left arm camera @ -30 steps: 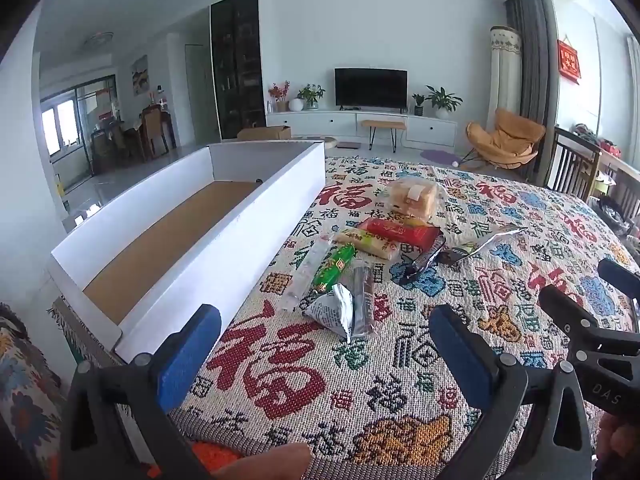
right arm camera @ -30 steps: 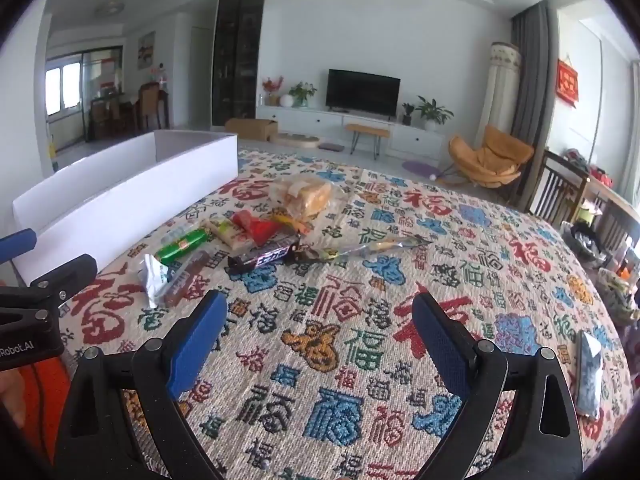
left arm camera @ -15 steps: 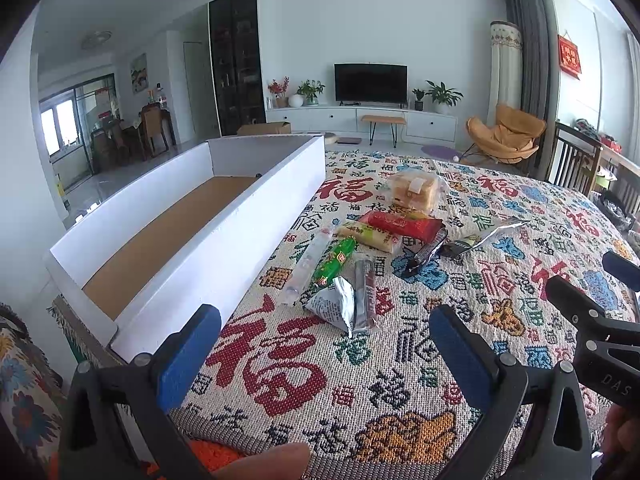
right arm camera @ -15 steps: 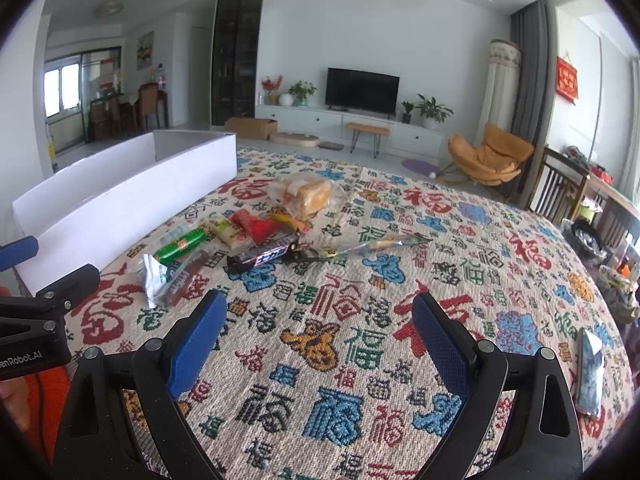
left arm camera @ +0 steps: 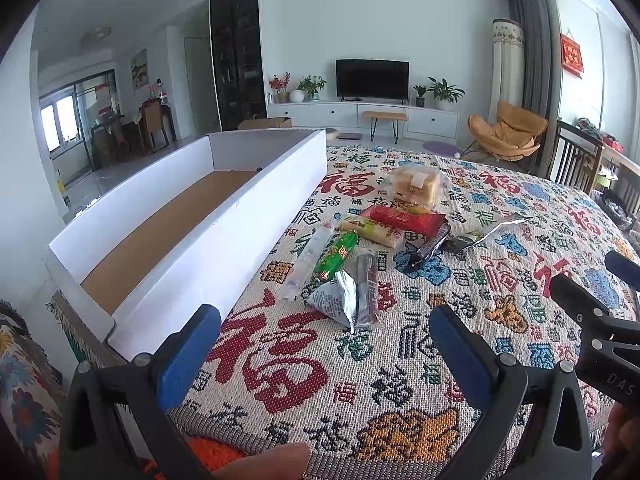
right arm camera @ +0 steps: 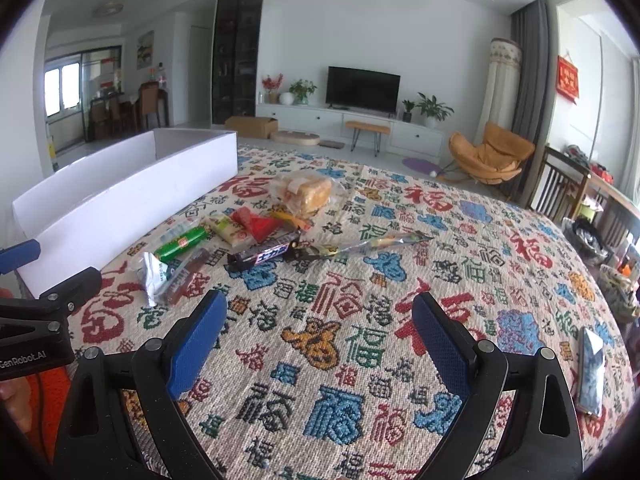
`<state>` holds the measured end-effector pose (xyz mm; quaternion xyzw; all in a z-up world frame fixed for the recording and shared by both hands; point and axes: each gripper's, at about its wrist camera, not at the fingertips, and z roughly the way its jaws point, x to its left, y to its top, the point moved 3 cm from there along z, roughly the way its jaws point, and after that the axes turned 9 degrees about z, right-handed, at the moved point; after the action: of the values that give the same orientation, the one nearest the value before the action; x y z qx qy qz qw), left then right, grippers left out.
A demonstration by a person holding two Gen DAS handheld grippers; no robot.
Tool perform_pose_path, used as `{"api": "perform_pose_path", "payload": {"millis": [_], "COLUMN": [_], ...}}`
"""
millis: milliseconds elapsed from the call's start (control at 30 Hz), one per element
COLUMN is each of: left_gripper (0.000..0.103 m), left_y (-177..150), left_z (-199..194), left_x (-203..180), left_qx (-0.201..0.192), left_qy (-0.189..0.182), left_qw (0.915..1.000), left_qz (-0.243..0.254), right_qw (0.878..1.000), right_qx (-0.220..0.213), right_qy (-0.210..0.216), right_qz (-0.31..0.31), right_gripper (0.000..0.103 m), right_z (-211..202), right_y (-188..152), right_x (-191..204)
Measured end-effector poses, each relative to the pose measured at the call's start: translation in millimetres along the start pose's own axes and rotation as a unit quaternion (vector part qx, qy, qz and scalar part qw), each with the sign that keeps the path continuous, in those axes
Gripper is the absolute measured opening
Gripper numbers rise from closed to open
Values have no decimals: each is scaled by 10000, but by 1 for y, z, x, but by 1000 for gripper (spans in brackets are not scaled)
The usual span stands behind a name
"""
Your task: Organize snacks
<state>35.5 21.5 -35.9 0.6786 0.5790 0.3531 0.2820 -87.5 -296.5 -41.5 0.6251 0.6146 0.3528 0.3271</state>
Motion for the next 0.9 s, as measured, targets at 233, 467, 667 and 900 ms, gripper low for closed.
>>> {"api": "perform_pose_path", "payload": {"millis": [233, 467, 667, 900], "left_gripper": [103, 103, 103, 103], "left_y": [0, 0, -1, -3], "left_z": [0, 0, 0, 1], "left_x": [0, 0, 0, -1], "left_qx": [0, 1, 13, 25], "left_qy": [0, 0, -8, -14], "left_qw": [10000, 10000, 10000, 10000], "left_qz": [0, -2, -9, -26], "right_qw": [10000, 10000, 10000, 10000], "right_qx": [-7, 21, 20, 33], "right_qy": [-1, 15, 15, 23], "right_qz": [10, 3, 1, 5], "right_gripper": [96, 96, 96, 96], "right_z": [0, 1, 1, 1], "right_y": [-1, -2, -2, -2], "right_x": [0, 1, 1, 2]}}
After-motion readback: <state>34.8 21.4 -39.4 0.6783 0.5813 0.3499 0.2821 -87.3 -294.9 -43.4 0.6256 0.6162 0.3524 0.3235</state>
